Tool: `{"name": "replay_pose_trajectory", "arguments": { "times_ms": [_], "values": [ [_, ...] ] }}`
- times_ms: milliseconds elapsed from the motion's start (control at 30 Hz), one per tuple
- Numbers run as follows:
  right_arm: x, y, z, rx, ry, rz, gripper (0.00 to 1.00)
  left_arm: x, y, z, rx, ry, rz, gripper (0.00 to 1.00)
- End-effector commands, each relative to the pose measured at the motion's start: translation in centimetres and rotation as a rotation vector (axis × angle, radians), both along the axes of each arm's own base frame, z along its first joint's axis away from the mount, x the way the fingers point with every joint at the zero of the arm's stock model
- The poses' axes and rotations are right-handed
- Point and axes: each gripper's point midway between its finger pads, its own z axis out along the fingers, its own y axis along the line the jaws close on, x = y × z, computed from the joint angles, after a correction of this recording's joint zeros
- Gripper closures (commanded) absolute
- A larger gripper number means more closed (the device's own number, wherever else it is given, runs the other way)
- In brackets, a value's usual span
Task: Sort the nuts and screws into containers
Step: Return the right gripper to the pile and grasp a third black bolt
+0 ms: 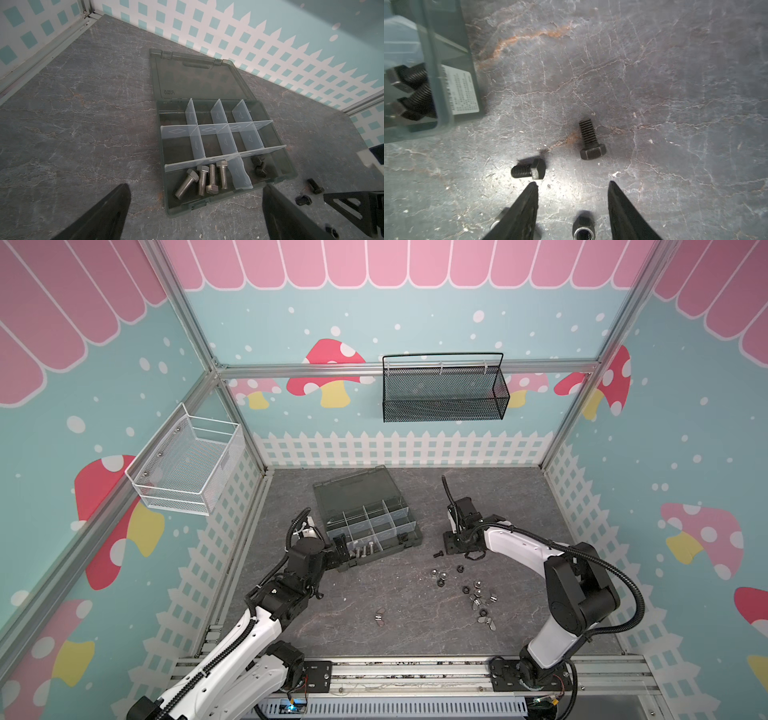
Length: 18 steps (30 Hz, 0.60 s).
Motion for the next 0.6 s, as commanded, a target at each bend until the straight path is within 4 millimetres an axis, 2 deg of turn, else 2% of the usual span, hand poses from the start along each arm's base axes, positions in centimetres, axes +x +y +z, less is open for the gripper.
{"name": "replay_pose_trajectory", "arguments": {
  "times_ms": [0,233,567],
  "values": [
    [1.4,-0.3,-0.1,-0.01,-0.005,-0.001,0.44,0.2,0.2,0.9,-0.019,-0.014,0.018,0.01],
    [2.3,-0.9,-2.1,-0.037,0.032,-0.009,0.45,0.2,0.3,0.9,-0.013,-0.011,0.02,0.01],
    [2.1,-0.9,-3.8,-0.037,0.071,0.0,0.53,0.2,0.4,0.7,-0.011,-0.007,0.024,0.01]
  ]
}}
